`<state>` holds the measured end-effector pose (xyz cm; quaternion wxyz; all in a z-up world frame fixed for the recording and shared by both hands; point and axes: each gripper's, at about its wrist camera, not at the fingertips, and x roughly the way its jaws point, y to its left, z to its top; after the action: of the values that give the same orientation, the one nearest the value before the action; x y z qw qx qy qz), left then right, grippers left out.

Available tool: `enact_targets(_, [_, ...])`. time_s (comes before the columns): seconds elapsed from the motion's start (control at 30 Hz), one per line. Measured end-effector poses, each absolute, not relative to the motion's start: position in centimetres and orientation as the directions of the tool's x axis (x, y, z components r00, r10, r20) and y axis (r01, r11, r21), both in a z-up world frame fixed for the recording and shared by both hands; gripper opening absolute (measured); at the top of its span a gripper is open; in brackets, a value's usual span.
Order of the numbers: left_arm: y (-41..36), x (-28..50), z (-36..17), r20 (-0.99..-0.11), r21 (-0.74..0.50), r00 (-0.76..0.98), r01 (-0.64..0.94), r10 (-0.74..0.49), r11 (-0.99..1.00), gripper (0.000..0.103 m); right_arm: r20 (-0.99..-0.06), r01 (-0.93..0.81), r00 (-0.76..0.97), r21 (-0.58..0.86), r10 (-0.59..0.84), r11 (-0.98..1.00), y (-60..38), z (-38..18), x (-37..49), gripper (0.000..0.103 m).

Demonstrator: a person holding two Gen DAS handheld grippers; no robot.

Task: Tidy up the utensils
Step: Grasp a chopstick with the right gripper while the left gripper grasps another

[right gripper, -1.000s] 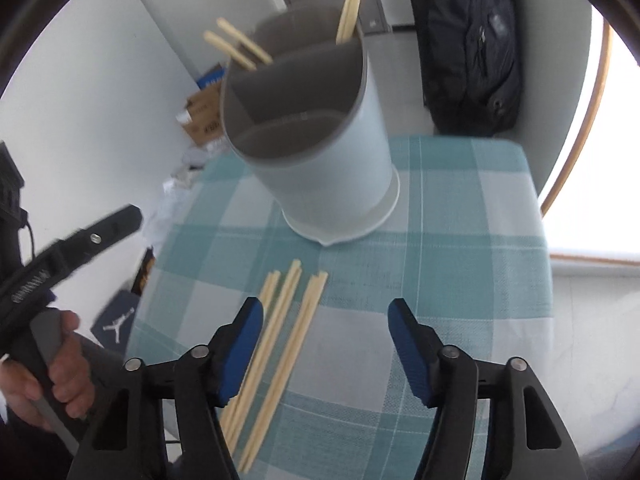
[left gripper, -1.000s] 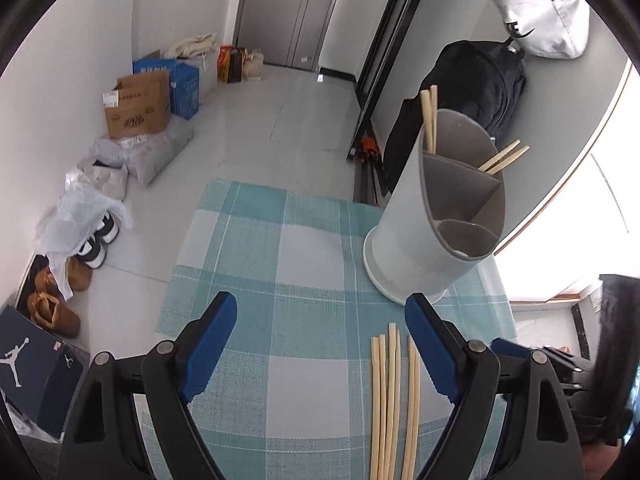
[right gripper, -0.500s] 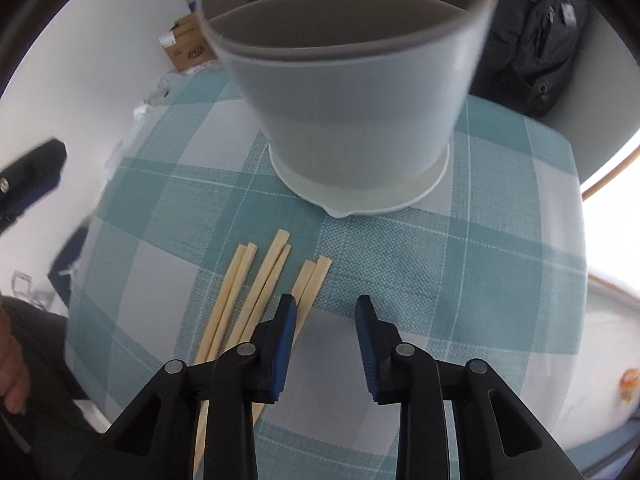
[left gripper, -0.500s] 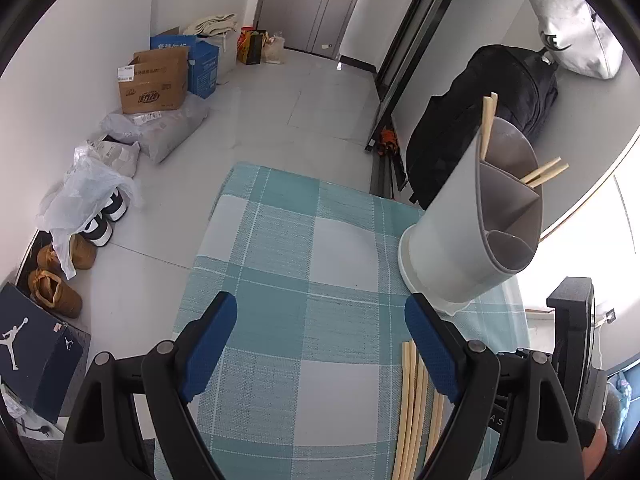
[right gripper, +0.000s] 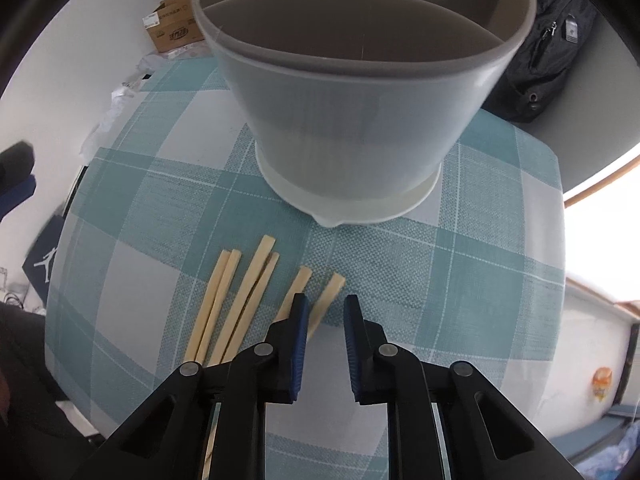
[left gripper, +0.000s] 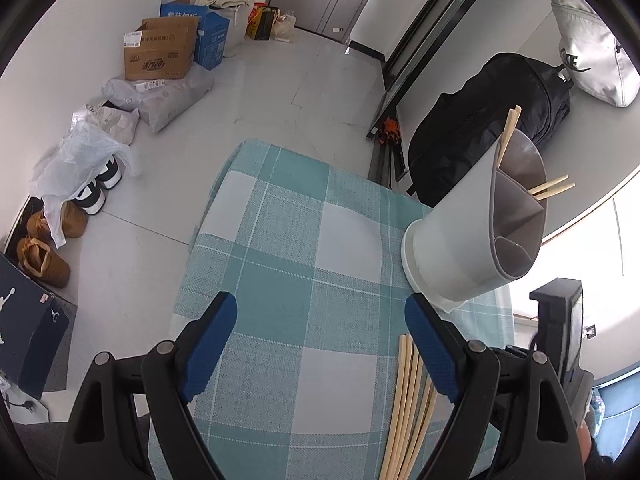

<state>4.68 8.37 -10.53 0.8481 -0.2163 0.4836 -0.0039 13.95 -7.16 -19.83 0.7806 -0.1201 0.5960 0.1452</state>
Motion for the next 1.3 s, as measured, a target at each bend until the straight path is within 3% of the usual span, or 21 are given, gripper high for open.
enact_targets(0.23, [8.9, 4.8, -11.1, -0.834, -0.365, 0.509, -0.217, -0.214, 0.905, 0.083, -0.963, -0.334, 0.254, 0.0, 0.09, 0.943, -7.0, -20.0, 15.0, 0.017])
enact_targets(0.43, [8.2, 4.7, -11.7, -0.853, -0.307, 0.493, -0.206, -0.172, 0.929, 0.083, -0.943, -0.26, 0.273, 0.118, 0.19, 0.958, -8.6, -19.8, 15.5, 0.006])
enact_targets(1.03, [1.9, 3.7, -14.1, -0.922, -0.153, 0.359, 0.012, -0.147, 0.988, 0.083, -0.678, -0.129, 0.516, 0.543, 0.523, 0.83, -19.1, -11.9, 12.5, 0.006])
enact_targets(1.3, [0.3, 3.3, -14.7, -0.94, -0.104, 0.322, 0.045, -0.113, 0.994, 0.083, -0.635, -0.142, 0.539, 0.579, 0.553, 0.803, -21.4, -11.2, 11.5, 0.006])
